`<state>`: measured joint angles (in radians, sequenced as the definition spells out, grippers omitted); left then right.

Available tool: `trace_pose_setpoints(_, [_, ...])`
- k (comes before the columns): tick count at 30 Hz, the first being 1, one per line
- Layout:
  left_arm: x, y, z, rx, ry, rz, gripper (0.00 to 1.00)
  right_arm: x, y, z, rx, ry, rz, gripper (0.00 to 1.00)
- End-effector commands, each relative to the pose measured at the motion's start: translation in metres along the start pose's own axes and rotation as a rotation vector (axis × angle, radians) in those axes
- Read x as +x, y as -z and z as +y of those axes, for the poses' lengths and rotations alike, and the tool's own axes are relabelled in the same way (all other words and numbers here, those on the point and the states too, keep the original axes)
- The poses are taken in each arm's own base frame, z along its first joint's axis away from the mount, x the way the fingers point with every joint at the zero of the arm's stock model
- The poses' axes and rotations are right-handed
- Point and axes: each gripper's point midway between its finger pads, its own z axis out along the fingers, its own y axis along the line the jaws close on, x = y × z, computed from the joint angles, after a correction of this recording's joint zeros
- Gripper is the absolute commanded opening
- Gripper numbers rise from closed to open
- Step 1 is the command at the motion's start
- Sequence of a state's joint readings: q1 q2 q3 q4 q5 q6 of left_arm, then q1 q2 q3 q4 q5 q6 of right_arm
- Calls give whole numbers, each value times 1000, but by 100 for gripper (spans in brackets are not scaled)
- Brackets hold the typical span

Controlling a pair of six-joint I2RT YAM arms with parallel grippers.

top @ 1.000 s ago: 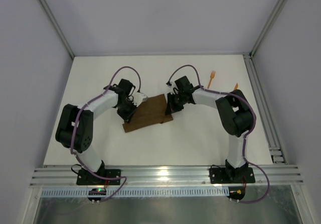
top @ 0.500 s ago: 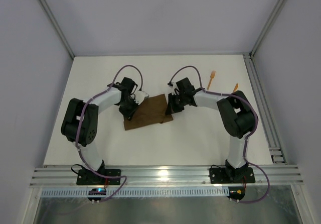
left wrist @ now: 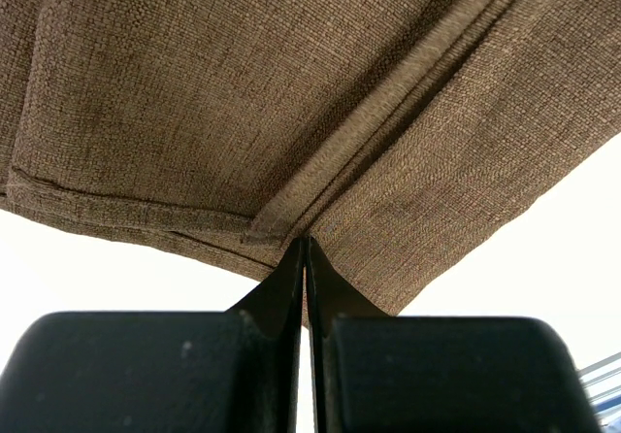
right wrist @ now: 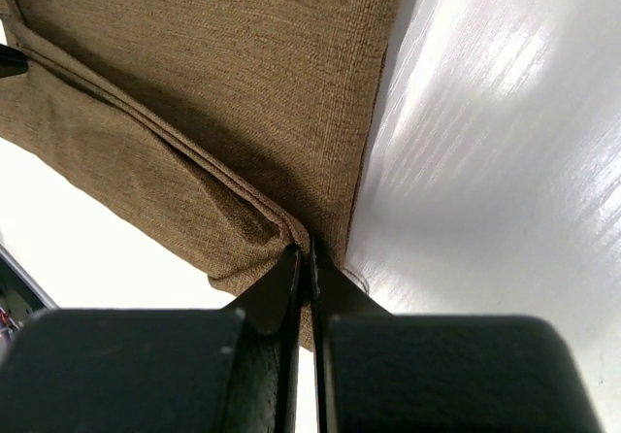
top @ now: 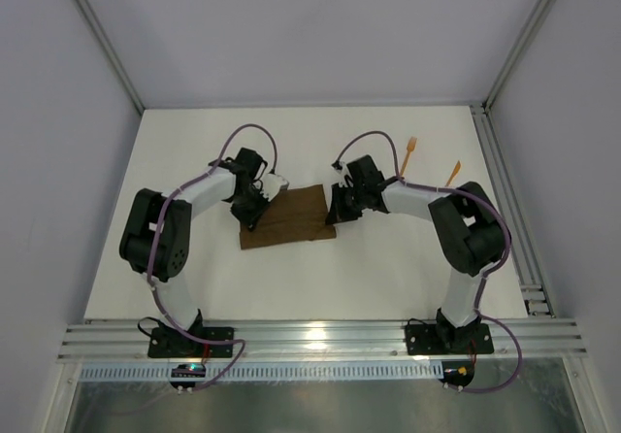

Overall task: Fold the napkin into a case and place the utensils inside
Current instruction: Fold the lower triangle-folded napkin at the center of the board.

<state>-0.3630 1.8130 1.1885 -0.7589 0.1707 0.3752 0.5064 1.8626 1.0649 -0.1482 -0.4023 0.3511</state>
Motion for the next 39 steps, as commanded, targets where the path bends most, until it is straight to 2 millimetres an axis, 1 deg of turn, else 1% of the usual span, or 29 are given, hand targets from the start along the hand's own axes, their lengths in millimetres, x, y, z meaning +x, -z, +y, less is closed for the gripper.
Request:
trace_pose_setpoints(1, [1,-7,11,-41,-21,19,0,-17,17,1,34,12,-77,3])
trace_pose_setpoints(5, [0,-8,14,-48,-20,29,0,-12,10,-3,35,3,-50,3])
trace_pose_setpoints(8, [1,-8,13,-43,-22,33,0,-12,6,-4,29,-1,-48,4])
trace_pose_setpoints(9, [1,-8,13,-43,-23,32,0,-14,6,-2,23,4,-46,9])
trace_pose_setpoints(10, [1,-8,13,-42,-23,31,0,-12,4,-3,26,2,-35,13])
trace_pose_setpoints(11, [1,-9,12,-40,-24,31,0,-15,5,-3,27,14,-38,17])
trace_pose_setpoints(12, [-1,-8,11,-34,-22,23,0,-15,6,-2,29,19,-36,29])
trace_pose_setpoints(13, [-2,-8,11,-31,-22,18,0,-19,9,-1,29,26,-45,35])
trace_pose_setpoints(15, [-4,-7,7,-14,-25,4,0,-27,16,5,25,54,-61,44])
trace_pose_setpoints(16, [-4,-7,6,-13,-25,3,0,-34,24,9,24,66,-85,46])
trace_pose_setpoints(17, [-4,-8,6,-13,-25,3,0,-41,29,13,23,82,-104,47])
trace_pose_setpoints(19, [-1,-11,7,-15,-24,7,0,-49,40,12,64,101,-128,48])
trace_pose_setpoints(20, [-1,-11,7,-16,-26,6,1,-58,51,16,73,115,-162,48])
trace_pose_setpoints(21, [-1,-12,7,-15,-26,7,1,-58,57,15,93,120,-168,49])
trace_pose_setpoints(22, [0,-12,6,-14,-23,7,1,-63,63,11,142,124,-195,50])
trace_pose_setpoints(23, [0,-12,6,-15,-21,5,1,-68,72,12,165,134,-223,50])
trace_pose_setpoints(25, [-1,-11,7,-18,-21,2,1,-67,78,10,251,172,-247,50])
trace_pose_setpoints(26, [-2,-10,7,-21,-21,0,2,-69,82,13,273,187,-260,50])
trace_pose_setpoints(28, [-2,-9,8,-25,-20,0,2,-67,81,17,305,228,-269,49])
trace_pose_setpoints(29, [-3,-9,7,-23,-18,-2,2,-58,74,34,267,269,-253,39])
trace_pose_setpoints(31, [-3,-8,7,-23,-17,-4,3,-47,54,63,130,320,-219,29])
trace_pose_setpoints(32, [-3,-8,7,-23,-15,-2,3,-33,44,83,7,319,-165,18])
trace_pose_setpoints(33, [-2,-8,7,-26,-15,-1,4,-27,30,87,-40,296,-142,12])
trace_pose_setpoints(34, [-2,-8,7,-26,-14,-1,4,-20,23,88,-68,253,-121,8])
trace_pose_setpoints(35, [-3,-8,7,-27,-11,-3,4,-20,17,95,-119,245,-120,3])
trace_pose_setpoints(36, [-3,-7,7,-27,-8,-4,4,-17,12,95,-132,228,-111,3])
trace_pose_setpoints(37, [-3,-7,7,-28,-5,-5,5,-10,2,89,-133,210,-84,3])
trace_pose_setpoints(38, [-4,-7,7,-26,-1,-9,5,-8,-3,89,-137,191,-72,3])
trace_pose_setpoints(39, [-4,-5,7,-29,0,-12,7,-8,-8,84,-131,175,-64,3])
